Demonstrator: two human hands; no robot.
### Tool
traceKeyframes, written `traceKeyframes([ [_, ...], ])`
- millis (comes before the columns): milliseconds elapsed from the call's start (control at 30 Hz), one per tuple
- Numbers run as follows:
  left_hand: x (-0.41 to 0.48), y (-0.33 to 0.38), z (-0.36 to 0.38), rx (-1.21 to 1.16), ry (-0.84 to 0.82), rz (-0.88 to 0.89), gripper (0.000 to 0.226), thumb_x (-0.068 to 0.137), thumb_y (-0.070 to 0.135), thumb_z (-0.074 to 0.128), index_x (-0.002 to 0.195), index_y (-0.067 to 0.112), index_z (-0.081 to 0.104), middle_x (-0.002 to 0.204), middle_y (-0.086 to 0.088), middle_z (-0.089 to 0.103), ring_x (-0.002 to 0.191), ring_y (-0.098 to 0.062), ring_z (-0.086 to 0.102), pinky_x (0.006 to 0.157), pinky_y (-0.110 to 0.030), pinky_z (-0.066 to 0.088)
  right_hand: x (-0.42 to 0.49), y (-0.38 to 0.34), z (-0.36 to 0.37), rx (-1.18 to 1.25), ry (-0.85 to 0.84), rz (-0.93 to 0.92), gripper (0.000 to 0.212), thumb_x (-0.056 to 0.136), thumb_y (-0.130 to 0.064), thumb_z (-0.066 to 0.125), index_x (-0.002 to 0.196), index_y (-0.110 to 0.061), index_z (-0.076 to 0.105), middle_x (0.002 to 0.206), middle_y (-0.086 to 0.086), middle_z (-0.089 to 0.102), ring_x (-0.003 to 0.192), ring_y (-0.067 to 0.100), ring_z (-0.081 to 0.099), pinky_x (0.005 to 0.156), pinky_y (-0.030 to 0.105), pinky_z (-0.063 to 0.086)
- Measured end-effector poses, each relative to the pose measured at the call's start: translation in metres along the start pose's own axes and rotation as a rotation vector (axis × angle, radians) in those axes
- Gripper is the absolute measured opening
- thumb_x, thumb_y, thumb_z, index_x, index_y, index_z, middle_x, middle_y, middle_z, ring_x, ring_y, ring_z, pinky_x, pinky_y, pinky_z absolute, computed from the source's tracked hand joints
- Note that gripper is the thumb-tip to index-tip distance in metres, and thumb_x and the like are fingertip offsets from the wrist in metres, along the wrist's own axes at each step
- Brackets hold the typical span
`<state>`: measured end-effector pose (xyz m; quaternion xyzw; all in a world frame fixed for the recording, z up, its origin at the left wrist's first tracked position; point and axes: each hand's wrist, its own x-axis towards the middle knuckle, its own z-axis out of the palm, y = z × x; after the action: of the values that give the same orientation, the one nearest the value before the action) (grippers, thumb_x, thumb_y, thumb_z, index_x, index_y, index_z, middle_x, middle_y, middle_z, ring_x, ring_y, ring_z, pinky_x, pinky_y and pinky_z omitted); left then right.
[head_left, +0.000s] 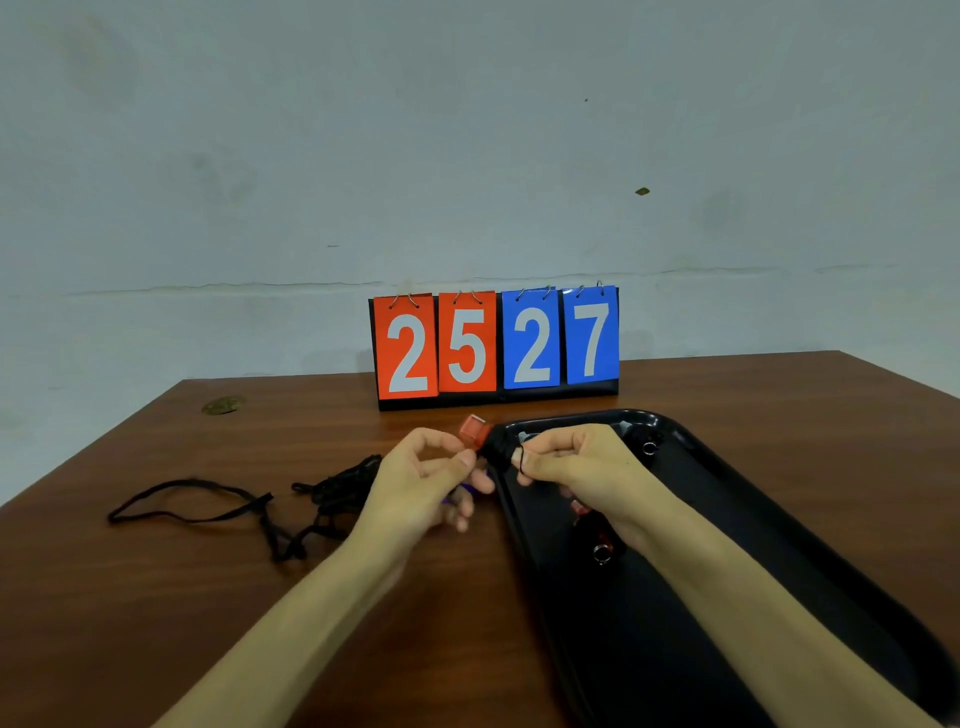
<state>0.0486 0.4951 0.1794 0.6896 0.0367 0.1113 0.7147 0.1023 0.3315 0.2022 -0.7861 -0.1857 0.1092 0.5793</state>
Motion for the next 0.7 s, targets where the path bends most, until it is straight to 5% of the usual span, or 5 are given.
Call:
traceKeyframes([
  [67,-0.004,-0.002,0.006,0.010,0.015,0.066,0.005,0.087,0.000,0.058,0.090,0.003,0.054,0.073,-0.014,0.071,0.051,-0.016,0.058,0.048,-0.025,0.051,0.001,0.001,0.000,-0.021,0.034,0.014,0.017,0.083,-0.011,0.066,0.068,-0.015,0.071,0.076,-0.010,0.066,0.084,0.005,0.057,0.081,0.024,0.041],
  [233,-0.011,-0.010,0.014,0.185,0.014,0.243,0.026,0.076,-0.010,0.067,0.090,0.010,0.060,0.082,0.000,0.073,0.079,-0.011,0.068,0.069,-0.015,0.052,0.000,0.002,-0.002,-0.019,0.040,0.057,0.015,0.082,-0.009,0.065,0.069,-0.013,0.071,0.078,-0.010,0.061,0.072,0.002,0.047,0.062,0.019,0.034],
  [333,-0.014,-0.012,0.015,0.256,0.049,0.359,0.022,0.085,-0.001,0.061,0.095,0.018,0.065,0.084,0.003,0.072,0.084,-0.009,0.068,0.074,-0.019,0.053,0.001,0.002,-0.002,-0.006,0.048,0.075,0.012,0.081,-0.008,0.065,0.072,-0.011,0.072,0.080,-0.007,0.062,0.072,0.005,0.048,0.059,0.019,0.035],
  [467,-0.014,-0.009,0.010,0.449,0.263,0.527,0.023,0.084,0.009,0.064,0.090,0.031,0.066,0.092,0.011,0.059,0.092,0.002,0.055,0.078,-0.007,0.044,-0.001,0.002,0.004,0.013,0.011,0.056,0.013,0.082,-0.006,0.064,0.072,-0.010,0.071,0.080,-0.008,0.063,0.075,0.003,0.048,0.063,0.017,0.033],
  [700,-0.015,-0.007,0.010,0.277,0.338,0.458,0.028,0.080,0.008,0.069,0.093,0.033,0.066,0.079,0.016,0.070,0.084,0.004,0.064,0.074,-0.006,0.047,-0.002,0.003,0.013,-0.106,0.065,-0.022,0.015,0.083,-0.011,0.065,0.069,-0.017,0.069,0.079,-0.001,0.070,0.093,0.011,0.062,0.084,0.021,0.043],
])
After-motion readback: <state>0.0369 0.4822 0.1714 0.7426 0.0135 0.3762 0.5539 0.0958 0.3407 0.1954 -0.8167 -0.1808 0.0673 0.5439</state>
